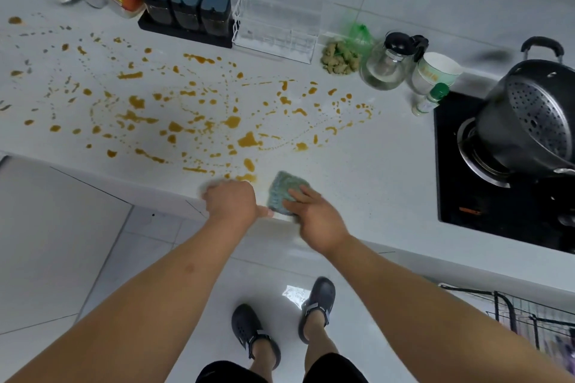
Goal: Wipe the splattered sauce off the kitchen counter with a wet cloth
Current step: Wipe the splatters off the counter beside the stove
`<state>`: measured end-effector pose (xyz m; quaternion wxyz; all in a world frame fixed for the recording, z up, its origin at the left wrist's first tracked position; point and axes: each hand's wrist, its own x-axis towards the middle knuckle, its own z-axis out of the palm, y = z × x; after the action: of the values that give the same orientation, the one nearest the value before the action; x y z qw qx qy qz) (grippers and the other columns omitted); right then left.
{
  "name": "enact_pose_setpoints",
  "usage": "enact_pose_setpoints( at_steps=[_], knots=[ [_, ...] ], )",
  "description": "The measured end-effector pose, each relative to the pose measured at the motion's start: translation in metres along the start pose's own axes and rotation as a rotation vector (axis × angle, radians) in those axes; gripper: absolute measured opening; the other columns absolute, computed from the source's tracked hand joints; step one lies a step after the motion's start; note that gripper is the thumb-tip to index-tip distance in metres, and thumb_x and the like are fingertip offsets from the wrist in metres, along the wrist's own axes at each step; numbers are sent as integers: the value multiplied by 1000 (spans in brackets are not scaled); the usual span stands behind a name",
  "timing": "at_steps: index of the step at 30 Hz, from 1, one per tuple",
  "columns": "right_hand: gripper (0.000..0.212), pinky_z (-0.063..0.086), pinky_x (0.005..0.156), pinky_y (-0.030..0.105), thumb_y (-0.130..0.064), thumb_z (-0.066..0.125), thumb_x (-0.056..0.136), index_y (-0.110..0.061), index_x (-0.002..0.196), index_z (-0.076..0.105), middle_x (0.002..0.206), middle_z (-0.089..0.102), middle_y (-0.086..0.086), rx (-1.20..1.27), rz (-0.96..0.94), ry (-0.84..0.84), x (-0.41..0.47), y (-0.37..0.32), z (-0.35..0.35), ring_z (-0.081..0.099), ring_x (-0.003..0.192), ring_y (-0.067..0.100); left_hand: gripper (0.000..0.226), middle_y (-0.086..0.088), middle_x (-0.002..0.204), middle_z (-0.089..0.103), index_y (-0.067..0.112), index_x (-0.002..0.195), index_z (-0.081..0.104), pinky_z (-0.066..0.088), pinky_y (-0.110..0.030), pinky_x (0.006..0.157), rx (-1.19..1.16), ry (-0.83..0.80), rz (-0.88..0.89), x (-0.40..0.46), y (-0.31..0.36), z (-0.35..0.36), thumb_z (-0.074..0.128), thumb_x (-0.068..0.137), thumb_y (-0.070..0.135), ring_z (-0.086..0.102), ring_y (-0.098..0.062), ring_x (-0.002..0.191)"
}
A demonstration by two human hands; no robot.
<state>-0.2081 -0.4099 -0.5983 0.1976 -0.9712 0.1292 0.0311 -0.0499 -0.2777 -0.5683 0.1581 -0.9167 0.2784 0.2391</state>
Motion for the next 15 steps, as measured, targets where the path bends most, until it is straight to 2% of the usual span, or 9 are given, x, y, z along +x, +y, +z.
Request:
enact_pose_setpoints(
  at_steps=[3, 4, 6, 8, 10, 12, 15],
  knots=[
    [49, 49, 102, 40, 3, 62, 75, -16, 119, 75, 131, 67, 12, 46, 260, 210, -31, 54, -29, 63, 120, 37, 84, -5, 90, 72, 15, 91, 70, 59, -37, 79, -27, -10, -16, 3, -1, 5, 59, 67, 95, 69, -25, 83],
    [49, 47, 103, 38, 2, 60, 80, -16, 124, 71, 137, 63, 10, 56, 392, 205, -33, 69, -38, 59, 124, 36, 88, -8, 94, 73, 15, 95, 71, 60, -40, 82, -27, -13, -22, 3, -1, 6, 58, 66, 96, 71, -29, 89],
    [48, 47, 102, 42, -3, 56, 87, -15, 133, 63, 146, 53, 11, 18, 638, 146, -22, 83, -46, 49, 131, 37, 92, -9, 96, 74, 14, 97, 72, 60, -43, 83, -16, -13, -25, 3, -1, 6, 56, 64, 98, 71, -32, 93],
    [46, 48, 99, 44, -9, 54, 87, -14, 133, 59, 144, 51, 15, 4, 723, 98, 2, 69, -42, 46, 130, 38, 93, -9, 93, 74, 14, 97, 72, 59, -44, 84, -1, -25, -25, 4, 0, 5, 56, 63, 99, 70, -32, 91],
    [45, 47, 101, 41, -14, 58, 85, -15, 130, 61, 141, 52, 17, 33, 627, 76, 30, 37, -28, 47, 129, 38, 92, -9, 96, 74, 12, 98, 71, 59, -44, 86, -7, -10, -33, 3, 0, 6, 57, 65, 97, 70, -32, 93],
    [43, 45, 100, 38, -15, 62, 81, -17, 123, 68, 137, 56, 15, 69, 450, 68, 51, -4, -13, 48, 127, 39, 83, -6, 95, 72, 15, 97, 69, 57, -39, 84, -13, 25, -27, -1, 0, 7, 59, 71, 93, 69, -29, 91],
    [41, 42, 104, 43, -17, 69, 80, -15, 122, 73, 139, 59, 14, 103, 205, 27, 51, -53, 3, 45, 130, 41, 63, 3, 73, 58, 18, 89, 69, 45, -29, 66, -8, 86, 0, -7, 0, 5, 63, 81, 80, 60, -20, 70]
  ],
)
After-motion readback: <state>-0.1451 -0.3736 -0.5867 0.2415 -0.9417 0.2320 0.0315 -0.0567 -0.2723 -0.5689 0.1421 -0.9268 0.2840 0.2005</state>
